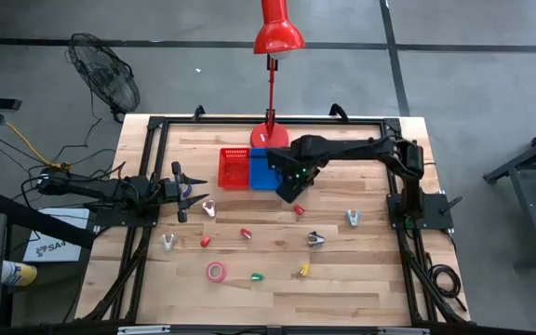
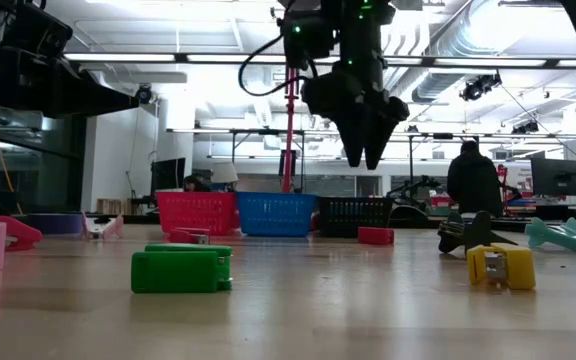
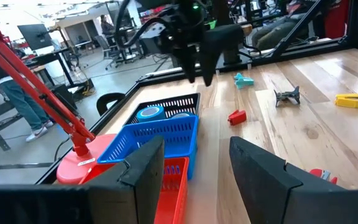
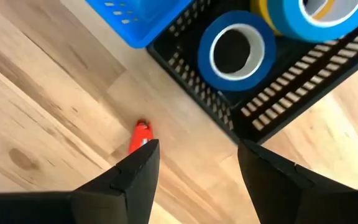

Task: Pick and place Stapler, Stapler remover, tape
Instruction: Put the right red stapler into the blue basket

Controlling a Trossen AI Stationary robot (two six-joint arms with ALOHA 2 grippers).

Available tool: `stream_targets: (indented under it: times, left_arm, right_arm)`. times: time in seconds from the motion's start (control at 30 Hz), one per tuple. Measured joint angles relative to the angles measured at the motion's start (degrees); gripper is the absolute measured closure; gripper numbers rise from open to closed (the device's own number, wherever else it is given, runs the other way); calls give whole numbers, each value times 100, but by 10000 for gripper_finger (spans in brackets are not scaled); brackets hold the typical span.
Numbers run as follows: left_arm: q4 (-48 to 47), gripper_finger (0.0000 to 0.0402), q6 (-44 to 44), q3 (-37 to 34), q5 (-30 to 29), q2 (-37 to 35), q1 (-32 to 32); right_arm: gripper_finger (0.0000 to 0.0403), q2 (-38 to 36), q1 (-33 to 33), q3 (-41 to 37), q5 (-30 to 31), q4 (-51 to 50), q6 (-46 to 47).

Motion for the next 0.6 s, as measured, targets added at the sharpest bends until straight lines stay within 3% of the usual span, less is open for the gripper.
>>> stream_targets:
  times: [0.23, 0.6]
  left_arm:
    - [0, 222, -2, 0, -1, -1, 1]
    - [0, 222, -2, 0, -1, -2, 1]
  right_arm:
    - [194, -2, 343, -557, -429, 419, 587]
    - [194, 1, 491, -1650, -442, 1551, 910]
